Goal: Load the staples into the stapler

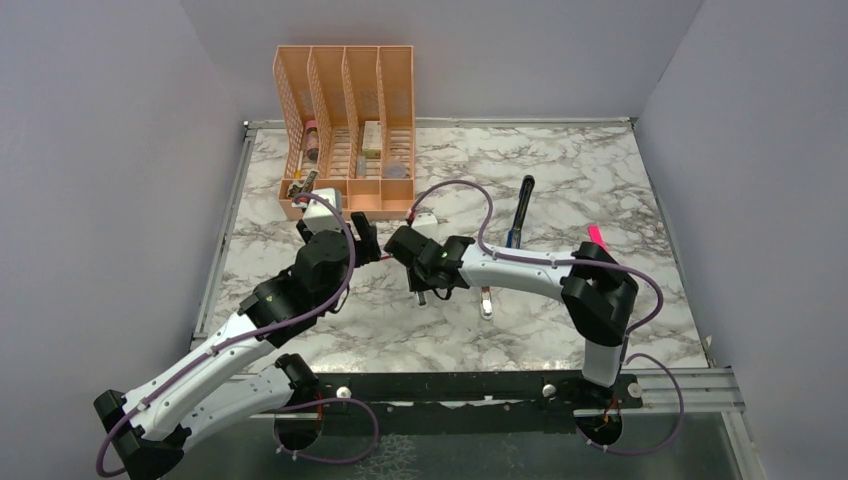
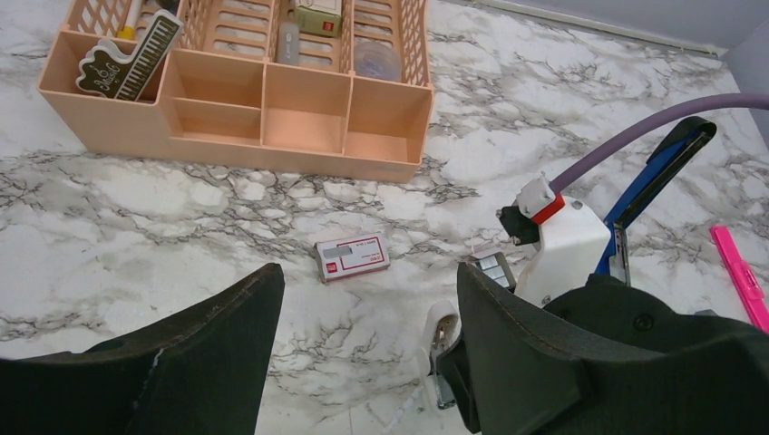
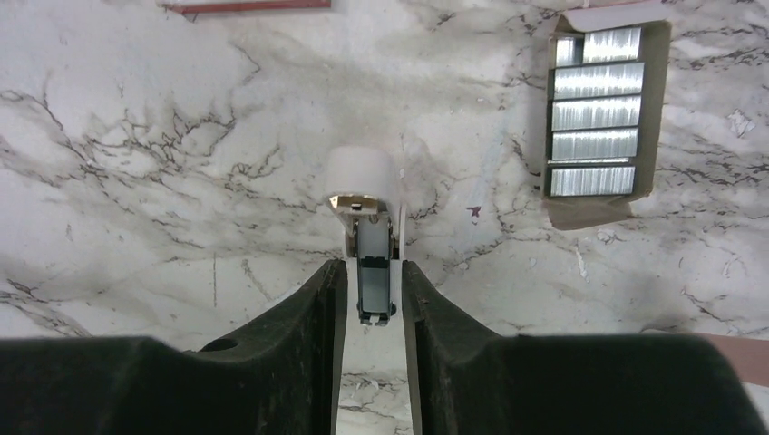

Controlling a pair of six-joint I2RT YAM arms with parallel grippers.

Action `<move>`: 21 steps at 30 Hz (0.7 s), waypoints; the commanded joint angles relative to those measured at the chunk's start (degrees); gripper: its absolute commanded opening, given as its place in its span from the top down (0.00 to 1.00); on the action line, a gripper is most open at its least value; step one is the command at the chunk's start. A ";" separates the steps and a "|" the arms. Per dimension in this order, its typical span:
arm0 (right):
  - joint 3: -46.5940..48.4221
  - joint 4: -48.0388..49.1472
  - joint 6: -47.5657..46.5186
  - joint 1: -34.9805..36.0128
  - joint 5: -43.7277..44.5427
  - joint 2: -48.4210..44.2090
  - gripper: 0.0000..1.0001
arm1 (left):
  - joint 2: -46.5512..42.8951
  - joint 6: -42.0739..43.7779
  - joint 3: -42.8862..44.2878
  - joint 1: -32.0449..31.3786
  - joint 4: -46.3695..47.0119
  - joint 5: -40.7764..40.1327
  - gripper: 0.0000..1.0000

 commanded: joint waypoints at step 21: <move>5.50 6.35 -10.33 -8.54 -11.54 -2.01 0.39 | 15.97 -18.90 -18.84 5.99 16.46 36.42 0.35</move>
